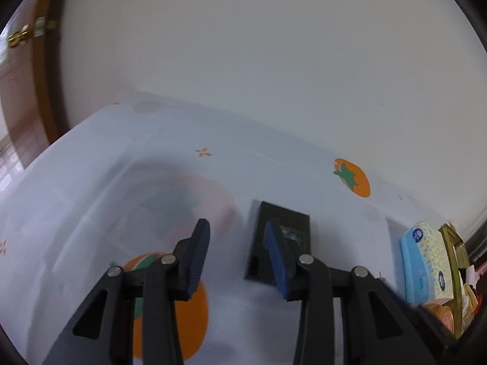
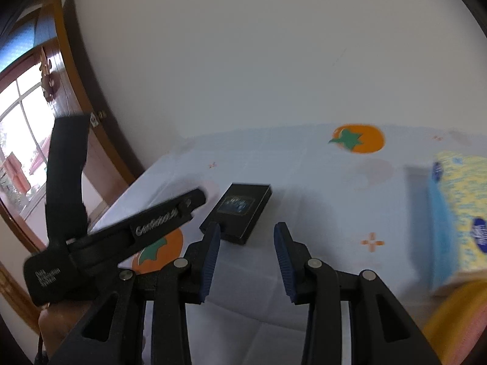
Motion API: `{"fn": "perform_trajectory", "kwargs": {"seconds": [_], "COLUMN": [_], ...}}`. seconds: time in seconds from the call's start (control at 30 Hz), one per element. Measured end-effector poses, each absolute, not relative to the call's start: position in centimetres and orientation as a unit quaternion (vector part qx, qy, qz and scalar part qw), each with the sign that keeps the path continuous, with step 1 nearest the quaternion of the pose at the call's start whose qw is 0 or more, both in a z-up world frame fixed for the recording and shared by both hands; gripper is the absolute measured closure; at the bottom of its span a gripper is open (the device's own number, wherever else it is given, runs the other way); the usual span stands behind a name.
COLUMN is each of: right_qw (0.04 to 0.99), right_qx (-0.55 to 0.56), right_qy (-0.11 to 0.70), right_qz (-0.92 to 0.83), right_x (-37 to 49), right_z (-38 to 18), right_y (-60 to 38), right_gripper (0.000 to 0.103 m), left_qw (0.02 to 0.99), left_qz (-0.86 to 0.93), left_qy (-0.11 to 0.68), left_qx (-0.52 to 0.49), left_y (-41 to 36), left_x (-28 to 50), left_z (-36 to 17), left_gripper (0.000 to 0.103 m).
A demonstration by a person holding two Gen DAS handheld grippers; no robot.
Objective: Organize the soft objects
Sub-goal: 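Lower the left tool onto the small black box and close on it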
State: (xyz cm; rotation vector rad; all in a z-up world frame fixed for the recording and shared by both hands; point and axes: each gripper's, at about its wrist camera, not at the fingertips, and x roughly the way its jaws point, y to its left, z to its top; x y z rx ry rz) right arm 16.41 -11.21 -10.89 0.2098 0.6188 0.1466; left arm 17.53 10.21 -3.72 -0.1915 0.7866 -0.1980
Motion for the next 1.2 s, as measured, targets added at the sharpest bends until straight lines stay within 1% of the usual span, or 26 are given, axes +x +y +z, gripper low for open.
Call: {"fn": "perform_trajectory", "kwargs": {"seconds": [0.13, 0.2, 0.47, 0.6, 0.8, 0.83, 0.87, 0.9, 0.97, 1.2], "right_qw": [0.928, 0.924, 0.908, 0.906, 0.903, 0.904, 0.905, 0.905, 0.903, 0.92], "right_qx": [0.099, 0.093, 0.08, 0.079, 0.09, 0.087, 0.087, 0.09, 0.102, 0.085], "right_qy": [0.345, 0.357, 0.396, 0.399, 0.4, 0.4, 0.4, 0.401, 0.399, 0.364], "right_qz": [0.098, 0.099, 0.11, 0.119, 0.127, 0.124, 0.119, 0.115, 0.12, 0.117], "right_x": [17.7, 18.2, 20.5, 21.2, 22.0, 21.9, 21.8, 21.7, 21.6, 19.8], "right_z": [-11.7, -12.0, -12.8, -12.8, -12.6, -12.5, -12.5, -12.4, -12.4, -11.0], "right_y": [-10.6, -10.3, -9.6, -9.2, -9.2, -9.1, -9.2, -9.4, -9.9, -9.9], "right_gripper": [0.063, 0.063, 0.063, 0.063, 0.063, 0.065, 0.072, 0.073, 0.074, 0.074], "left_qw": [0.893, 0.881, 0.868, 0.86, 0.861, 0.861, 0.861, 0.861, 0.861, 0.866], "left_qz": [-0.119, -0.122, -0.148, -0.156, -0.159, -0.159, -0.161, -0.159, -0.159, -0.169], "left_qy": [0.424, 0.447, 0.462, 0.472, 0.464, 0.463, 0.462, 0.461, 0.459, 0.444], "left_qx": [-0.094, -0.097, -0.103, -0.118, -0.135, -0.137, -0.138, -0.141, -0.148, -0.158], "left_y": [9.4, 9.2, 8.1, 8.4, 8.6, 8.7, 8.5, 8.7, 9.0, 9.7], "left_x": [19.9, 20.4, 21.1, 21.9, 21.9, 21.9, 22.0, 22.0, 21.8, 20.6], "left_z": [-4.6, -5.2, -5.4, -5.5, -5.9, -6.0, -6.1, -6.2, -6.3, -5.1], "left_gripper": [0.066, 0.068, 0.068, 0.068, 0.068, 0.068, 0.07, 0.074, 0.076, 0.076]}}
